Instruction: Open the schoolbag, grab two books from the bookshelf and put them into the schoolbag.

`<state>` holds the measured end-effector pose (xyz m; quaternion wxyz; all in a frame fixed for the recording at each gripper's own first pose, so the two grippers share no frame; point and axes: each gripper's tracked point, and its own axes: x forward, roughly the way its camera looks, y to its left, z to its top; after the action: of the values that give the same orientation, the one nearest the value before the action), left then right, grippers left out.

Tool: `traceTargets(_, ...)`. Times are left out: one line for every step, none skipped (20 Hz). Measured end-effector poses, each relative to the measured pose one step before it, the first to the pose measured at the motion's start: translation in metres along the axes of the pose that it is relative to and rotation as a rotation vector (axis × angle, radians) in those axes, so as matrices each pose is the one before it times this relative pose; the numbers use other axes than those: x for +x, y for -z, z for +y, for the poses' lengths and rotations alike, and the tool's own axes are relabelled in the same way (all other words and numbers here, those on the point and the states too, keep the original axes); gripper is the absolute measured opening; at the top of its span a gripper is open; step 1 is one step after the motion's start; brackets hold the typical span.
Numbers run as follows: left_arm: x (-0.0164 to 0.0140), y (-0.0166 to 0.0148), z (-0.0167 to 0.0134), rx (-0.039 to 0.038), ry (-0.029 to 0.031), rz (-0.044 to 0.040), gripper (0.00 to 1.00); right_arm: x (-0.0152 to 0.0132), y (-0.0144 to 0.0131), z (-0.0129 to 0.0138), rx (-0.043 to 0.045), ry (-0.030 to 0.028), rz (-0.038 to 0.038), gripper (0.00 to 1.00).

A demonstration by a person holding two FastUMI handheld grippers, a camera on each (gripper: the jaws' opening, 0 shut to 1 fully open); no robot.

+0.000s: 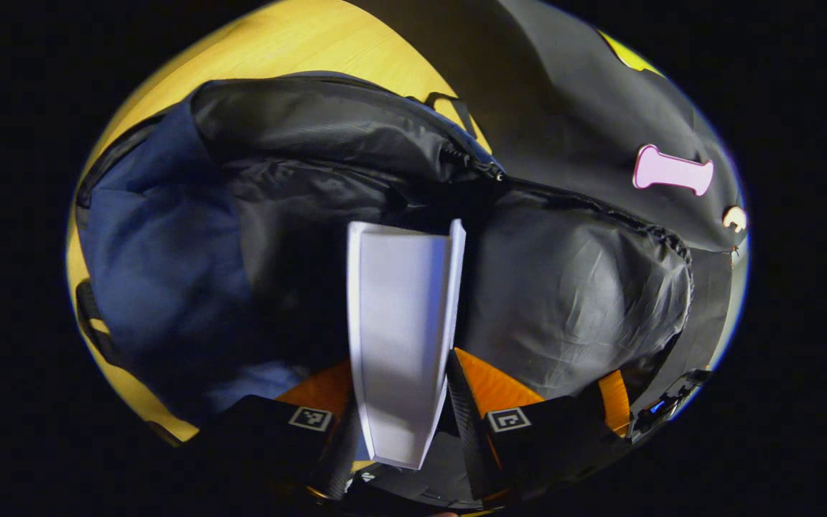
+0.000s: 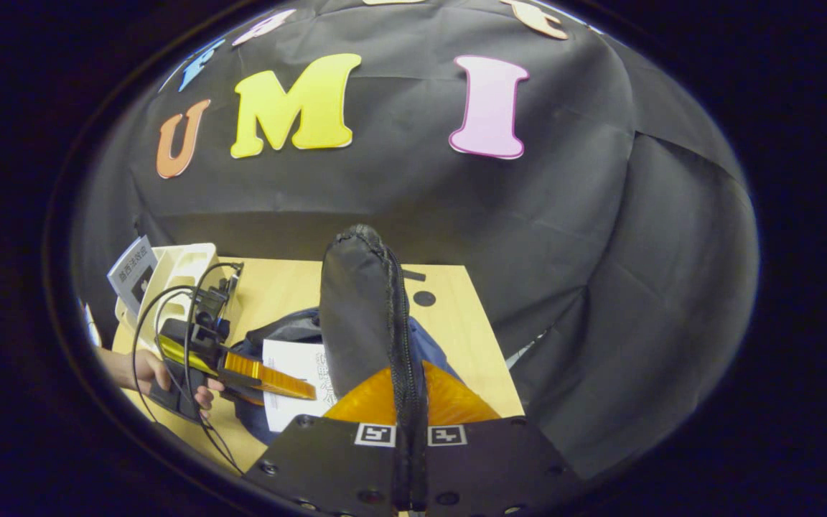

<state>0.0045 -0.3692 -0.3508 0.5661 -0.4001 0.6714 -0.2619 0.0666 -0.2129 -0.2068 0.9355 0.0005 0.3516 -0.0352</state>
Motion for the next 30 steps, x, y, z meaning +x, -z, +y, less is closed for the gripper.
traceTargets(-0.00473,0.00233,0.00349,-0.00183,-0.01644,0.01523,0.70,0.00091,0.00151,0.00088,-0.00383,-0.00135,0.00042,0.01)
traceTargets(-0.00425,0.00160,0.00163,-0.00164,-0.02405,0.00282,0.71,0.00044,0.00043,0.00245,-0.00048,-0.00309,0.00123,0.01)
traceTargets(-0.00540,0.00093,0.00336,0.00065,-0.03409,-0.00239,0.71,-0.00012,0.00138,0.00193,0.00143,-0.00340,0.00143,0.01)
traceTargets(-0.00639,0.00290,0.00395,0.00240,-0.03464,0.00112,0.71,0.00024,-0.00003,0.00145,0.00088,-0.00122,-0.00051,0.01)
traceTargets(-0.00751,0.00264,0.00623,0.00528,-0.05010,0.00491,0.71,0.00057,0.00068,0.00078,0.00136,-0.00088,-0.00166,0.01)
traceTargets(-0.00788,0.00305,0.00477,0.01053,-0.05185,0.01149,0.71,0.00002,0.00003,0.00232,-0.00271,0.00027,-0.00194,0.01)
traceTargets(-0.01226,0.00336,0.00034,0.01825,-0.03655,0.00337,0.71,0.00113,0.00112,0.00188,-0.00762,0.00144,-0.00089,0.01)
traceTargets(-0.01311,-0.00050,0.00118,0.04676,-0.03395,-0.01465,0.71,-0.00059,0.00064,0.00123,-0.00760,0.00137,-0.00147,0.01)
traceTargets(-0.01578,-0.00159,0.00103,0.07215,-0.04358,-0.03284,0.71,0.00058,0.00082,0.00149,-0.00301,-0.00004,-0.00095,0.01)
traceTargets(-0.01586,-0.00269,0.00278,0.08529,-0.05327,-0.04095,0.71,0.00088,0.00093,0.00152,-0.00252,0.00151,-0.00068,0.01)
traceTargets(-0.01855,-0.00606,0.00262,0.08023,-0.05519,-0.04785,0.71,0.00094,0.00170,0.00052,-0.00179,0.00099,0.00259,0.01)
traceTargets(-0.01838,-0.00653,0.00621,0.06786,-0.05188,-0.04844,0.71,-0.00029,0.00065,0.00099,0.00229,-0.00100,0.00278,0.01)
traceTargets(-0.01732,-0.00743,0.00706,0.05412,-0.04393,-0.03954,0.71,-0.00060,0.00016,0.00221,0.00419,-0.00091,0.00026,0.01)
traceTargets(-0.01380,-0.00456,0.00647,0.03697,-0.03817,-0.03143,0.71,-0.00151,-0.00050,0.00142,0.00156,0.00001,-0.00192,0.02)
traceTargets(-0.01295,-0.00289,0.00761,0.01818,-0.02701,-0.02625,0.71,-0.00082,-0.00042,0.00193,-0.00146,-0.00104,-0.00223,0.01)
traceTargets(-0.01256,0.00175,0.00700,0.00417,-0.01640,-0.02008,0.71,-0.00078,0.00027,0.00188,-0.00761,-0.00218,0.00166,0.01)
traceTargets(-0.01307,0.00066,0.00497,-0.01339,0.00065,-0.01023,0.71,-0.00239,0.00161,0.00160,-0.00898,-0.00152,0.00204,0.01)
traceTargets(-0.01465,0.00210,0.00257,-0.02553,0.00794,-0.00485,0.71,-0.00161,-0.00047,0.00199,-0.00896,0.00032,0.00085,0.02)
traceTargets(-0.01489,0.00084,0.00302,-0.03096,0.01369,-0.00325,0.71,-0.00075,0.00092,0.00155,-0.01078,0.00142,0.00082,0.02)
traceTargets(-0.01420,0.00099,0.00896,-0.02742,0.00065,-0.00628,0.71,-0.00033,0.00021,0.00119,-0.00974,0.00251,0.00248,0.02)
traceTargets(-0.01576,-0.00208,0.01072,-0.02135,-0.00543,-0.00945,0.71,-0.00068,-0.00029,0.00210,-0.01140,0.00283,0.00010,0.01)
traceTargets(-0.01472,-0.00354,0.01268,-0.02216,-0.01414,-0.01388,0.71,0.00032,-0.00018,0.00161,-0.01561,0.00752,0.00147,0.01)
traceTargets(-0.01599,-0.00529,0.01527,-0.02015,-0.01591,-0.01199,0.71,0.00017,0.00032,0.00133,-0.01186,0.00312,0.00106,0.01)
traceTargets(-0.01759,-0.00556,0.01776,-0.01790,-0.02240,-0.00862,0.71,-0.00004,0.00052,0.00242,-0.00572,-0.00068,0.00476,0.01)
traceTargets(-0.01455,-0.00653,0.01899,-0.02566,-0.02415,-0.00831,0.71,-0.00065,0.00089,0.00183,-0.00229,0.00016,0.00354,0.01)
traceTargets(-0.01241,-0.00528,0.01597,-0.02236,-0.02027,-0.00255,0.71,0.00047,-0.00063,0.00218,-0.00171,0.00023,0.00234,0.01)
traceTargets(-0.01085,-0.00712,0.01560,-0.02307,-0.01800,-0.00038,0.71,-0.00062,-0.00014,0.00200,-0.00415,0.00185,0.00020,0.01)
traceTargets(-0.00783,-0.01071,0.01836,-0.02649,-0.02798,-0.00541,0.71,-0.00066,-0.00137,0.00107,-0.00649,0.00324,-0.00110,0.01)
traceTargets(-0.00616,-0.01024,0.01695,-0.02426,-0.02839,0.00669,0.71,-0.00041,-0.00101,0.00103,-0.00609,0.00382,-0.00061,0.01)
traceTargets(-0.00707,-0.00789,0.01412,-0.01742,-0.01937,0.01287,0.71,0.00036,-0.00038,0.00158,-0.00237,0.00168,0.00088,0.01)
